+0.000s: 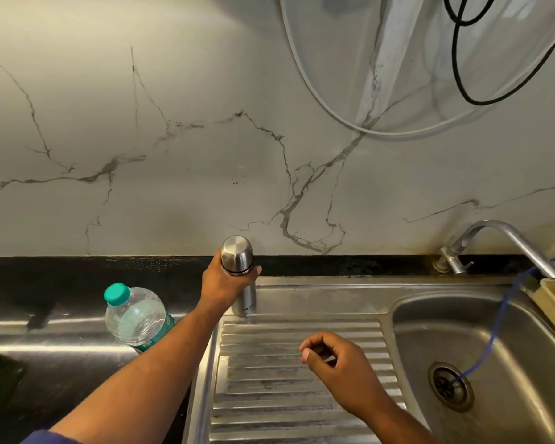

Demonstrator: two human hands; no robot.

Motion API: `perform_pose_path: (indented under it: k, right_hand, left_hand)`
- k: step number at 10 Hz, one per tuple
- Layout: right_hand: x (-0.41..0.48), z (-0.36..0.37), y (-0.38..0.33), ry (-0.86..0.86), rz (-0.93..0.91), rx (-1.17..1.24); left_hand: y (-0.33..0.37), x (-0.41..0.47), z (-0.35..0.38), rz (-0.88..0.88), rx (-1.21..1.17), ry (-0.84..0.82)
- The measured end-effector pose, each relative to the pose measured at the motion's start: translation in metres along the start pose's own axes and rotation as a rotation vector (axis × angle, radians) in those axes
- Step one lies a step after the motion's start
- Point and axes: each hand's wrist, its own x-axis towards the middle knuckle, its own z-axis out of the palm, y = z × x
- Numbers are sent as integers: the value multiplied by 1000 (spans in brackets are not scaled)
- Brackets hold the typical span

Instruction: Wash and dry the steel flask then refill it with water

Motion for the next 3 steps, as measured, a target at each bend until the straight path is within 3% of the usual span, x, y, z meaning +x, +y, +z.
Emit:
perform_pose_path:
  k: [3]
  right_hand:
    - [5,-2,2,-28,7,-25]
  left_hand:
    - [8,-6,-12,18,45,-107]
